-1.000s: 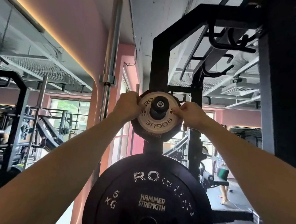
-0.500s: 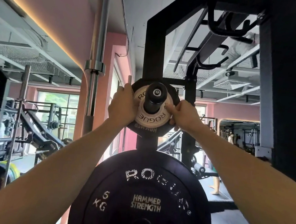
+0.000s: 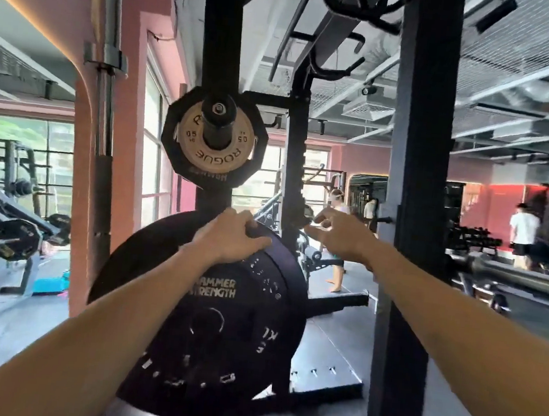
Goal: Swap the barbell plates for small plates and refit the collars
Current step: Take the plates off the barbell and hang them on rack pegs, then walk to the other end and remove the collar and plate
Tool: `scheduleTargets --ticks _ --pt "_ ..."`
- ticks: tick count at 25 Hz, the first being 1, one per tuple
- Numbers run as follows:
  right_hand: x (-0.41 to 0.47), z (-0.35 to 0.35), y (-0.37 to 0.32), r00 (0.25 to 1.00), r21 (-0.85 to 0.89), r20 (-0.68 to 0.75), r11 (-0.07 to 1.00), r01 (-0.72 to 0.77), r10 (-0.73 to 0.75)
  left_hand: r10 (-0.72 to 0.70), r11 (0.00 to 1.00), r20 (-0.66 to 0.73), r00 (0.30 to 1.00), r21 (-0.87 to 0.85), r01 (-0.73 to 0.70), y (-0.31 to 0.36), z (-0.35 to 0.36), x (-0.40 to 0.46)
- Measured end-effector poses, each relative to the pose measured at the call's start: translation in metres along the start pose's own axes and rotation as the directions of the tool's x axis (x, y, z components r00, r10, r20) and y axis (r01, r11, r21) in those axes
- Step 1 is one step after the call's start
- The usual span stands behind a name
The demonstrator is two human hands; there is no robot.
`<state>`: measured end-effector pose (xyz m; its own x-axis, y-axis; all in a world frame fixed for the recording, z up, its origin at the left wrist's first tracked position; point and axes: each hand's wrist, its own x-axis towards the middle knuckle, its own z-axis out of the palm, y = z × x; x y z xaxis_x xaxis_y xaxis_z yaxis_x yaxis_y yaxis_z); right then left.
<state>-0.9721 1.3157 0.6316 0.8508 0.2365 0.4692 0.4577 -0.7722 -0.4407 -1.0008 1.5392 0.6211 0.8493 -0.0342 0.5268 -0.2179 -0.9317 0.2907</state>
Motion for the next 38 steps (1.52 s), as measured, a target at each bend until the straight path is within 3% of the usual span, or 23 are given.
scheduleTargets --ticks 8,16,18,22,28,32,38 --pt "-0.185 -0.012 0.143 0.921 -0.176 0.100 0.918 -0.355 0.375 0.174 0.978 0.354 0.919 -0.168 -0.121 0.121 0.147 -0.091" --pt "-0.440 0.045 0.254 0.664 -0.156 0.193 0.691 -0.706 0.722 0.294 0.951 0.709 0.641 -0.282 -0.124 0.204 0.307 -0.272" --pt "-0.507 0.068 0.261 0.569 -0.149 0.225 0.605 -0.782 0.791 0.320 0.945 0.778 0.541 -0.304 -0.122 0.211 0.338 -0.319" --pt "-0.630 0.121 0.255 0.326 -0.107 0.341 0.380 -0.919 0.882 0.317 0.945 0.912 0.260 -0.281 -0.166 0.198 0.387 -0.411" --pt "-0.758 0.195 0.203 -0.043 -0.069 0.436 -0.015 -0.998 0.899 0.221 0.945 0.971 -0.089 -0.236 -0.226 0.144 0.424 -0.519" --pt "-0.808 0.236 0.155 -0.203 -0.053 0.441 -0.201 -0.978 0.874 0.164 0.936 0.955 -0.248 -0.231 -0.267 0.112 0.437 -0.565" --pt "-0.842 0.263 0.118 -0.343 0.036 0.433 -0.396 -0.917 0.834 0.059 0.898 0.870 -0.489 -0.260 -0.354 0.108 0.458 -0.604"
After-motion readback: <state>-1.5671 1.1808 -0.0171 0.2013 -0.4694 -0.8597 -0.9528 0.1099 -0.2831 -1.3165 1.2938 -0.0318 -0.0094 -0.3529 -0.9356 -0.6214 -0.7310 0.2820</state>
